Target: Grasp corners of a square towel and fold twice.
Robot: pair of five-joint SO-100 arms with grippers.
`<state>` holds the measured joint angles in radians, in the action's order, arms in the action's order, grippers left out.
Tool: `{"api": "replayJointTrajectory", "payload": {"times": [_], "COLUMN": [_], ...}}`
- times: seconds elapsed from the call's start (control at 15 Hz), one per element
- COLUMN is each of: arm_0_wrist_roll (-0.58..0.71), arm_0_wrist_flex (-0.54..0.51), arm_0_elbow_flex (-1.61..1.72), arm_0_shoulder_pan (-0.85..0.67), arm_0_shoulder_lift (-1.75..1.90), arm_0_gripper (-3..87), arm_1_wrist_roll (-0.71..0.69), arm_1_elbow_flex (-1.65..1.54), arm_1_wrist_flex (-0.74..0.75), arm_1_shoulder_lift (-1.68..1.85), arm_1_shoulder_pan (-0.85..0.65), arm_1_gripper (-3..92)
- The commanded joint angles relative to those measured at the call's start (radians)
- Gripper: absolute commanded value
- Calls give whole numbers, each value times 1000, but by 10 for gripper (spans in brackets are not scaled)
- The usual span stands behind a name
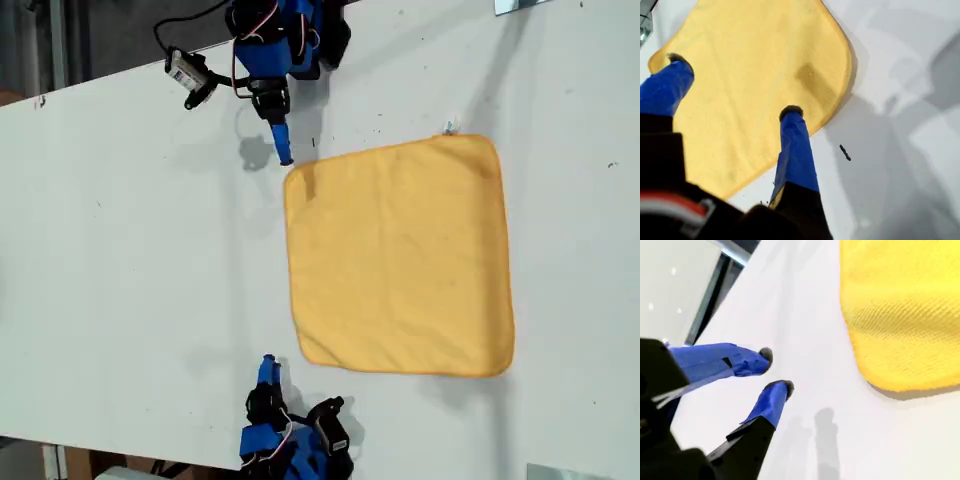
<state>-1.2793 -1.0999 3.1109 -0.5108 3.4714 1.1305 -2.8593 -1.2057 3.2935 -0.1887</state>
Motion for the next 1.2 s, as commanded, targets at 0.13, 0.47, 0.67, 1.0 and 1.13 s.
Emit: {"api": "replayJointTrajectory", "payload": {"times": [0.13,0.47,0.67,1.0,1.13], "arm_0_wrist_roll": [17,-164,-135,-232,-304], "arm_0_wrist_flex": [124,-193,-227,-83,52], "arm_0_elbow_flex": [-221,-486,-479,-485,-500], "arm_0_shoulder_pan": [216,178,77,160,247], "arm_0_shoulder_lift": [-75,-718,-765,-1012,-1189], "arm_0_gripper": [161,133,130,127,124], "arm_1_wrist_roll": [-72,-175,-272,-288,-291], "arm_1_elbow_flex": [229,635,907,977,973], "arm_1_wrist_flex": [29,103,78,75,74], "arm_1_shoulder_lift": [-272,-1413,-1793,-1913,-1917], "arm_1_shoulder_pan": [48,-5,-92,-107,-107], "arm_1_gripper": [407,396,396,392,370]}}
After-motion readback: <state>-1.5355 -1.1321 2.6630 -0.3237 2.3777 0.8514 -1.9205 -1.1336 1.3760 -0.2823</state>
